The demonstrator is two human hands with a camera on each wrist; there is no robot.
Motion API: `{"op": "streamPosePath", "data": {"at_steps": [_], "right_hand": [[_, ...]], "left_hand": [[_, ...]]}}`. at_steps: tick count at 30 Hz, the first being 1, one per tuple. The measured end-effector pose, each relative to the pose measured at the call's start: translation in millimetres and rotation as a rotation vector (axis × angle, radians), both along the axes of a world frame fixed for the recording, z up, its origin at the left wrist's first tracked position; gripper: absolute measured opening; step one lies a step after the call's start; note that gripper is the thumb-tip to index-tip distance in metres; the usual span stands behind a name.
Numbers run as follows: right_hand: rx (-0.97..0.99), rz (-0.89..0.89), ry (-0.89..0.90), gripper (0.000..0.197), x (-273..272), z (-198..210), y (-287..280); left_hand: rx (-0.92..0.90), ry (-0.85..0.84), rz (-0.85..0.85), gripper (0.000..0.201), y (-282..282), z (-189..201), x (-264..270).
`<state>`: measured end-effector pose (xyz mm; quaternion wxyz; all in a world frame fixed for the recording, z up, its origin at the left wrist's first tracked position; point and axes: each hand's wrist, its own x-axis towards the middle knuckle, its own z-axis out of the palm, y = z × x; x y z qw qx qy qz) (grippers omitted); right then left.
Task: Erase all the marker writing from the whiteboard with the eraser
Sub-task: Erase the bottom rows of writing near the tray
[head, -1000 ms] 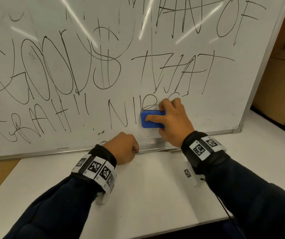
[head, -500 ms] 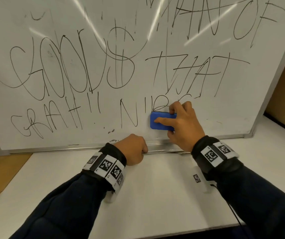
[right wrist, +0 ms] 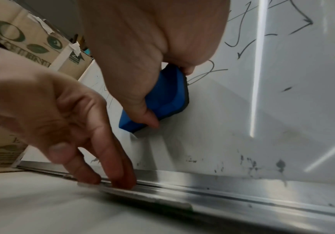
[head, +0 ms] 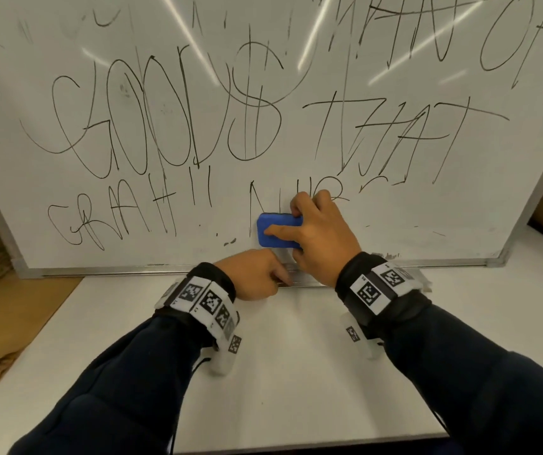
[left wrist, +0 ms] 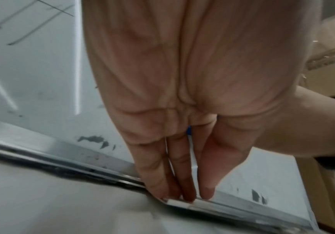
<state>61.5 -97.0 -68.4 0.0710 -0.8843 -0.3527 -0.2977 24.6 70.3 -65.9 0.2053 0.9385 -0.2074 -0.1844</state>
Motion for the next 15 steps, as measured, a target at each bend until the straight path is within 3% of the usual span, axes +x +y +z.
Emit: {"op": "streamPosePath", "data": {"at_steps": [3,10,15], "right_hand": [[-0.016,-0.027,-0.015,0.051,-1.3,-2.3,-7.7],[-0.049,-0.086,-0.041,0.055,-3.2,-0.1,-33.8],[-0.073,-0.035,-0.033,0.055,-5.1,3.5,-6.6]], "left_hand": [[-0.042,0.045,0.047,0.042,10.7,-0.2,1.7],[0.104,-0.021,-0.019,0.041,-0.3,-1.8,-2.5],[-0.009,0.017,0.076,0.039,13.2,3.1,-3.1]]}}
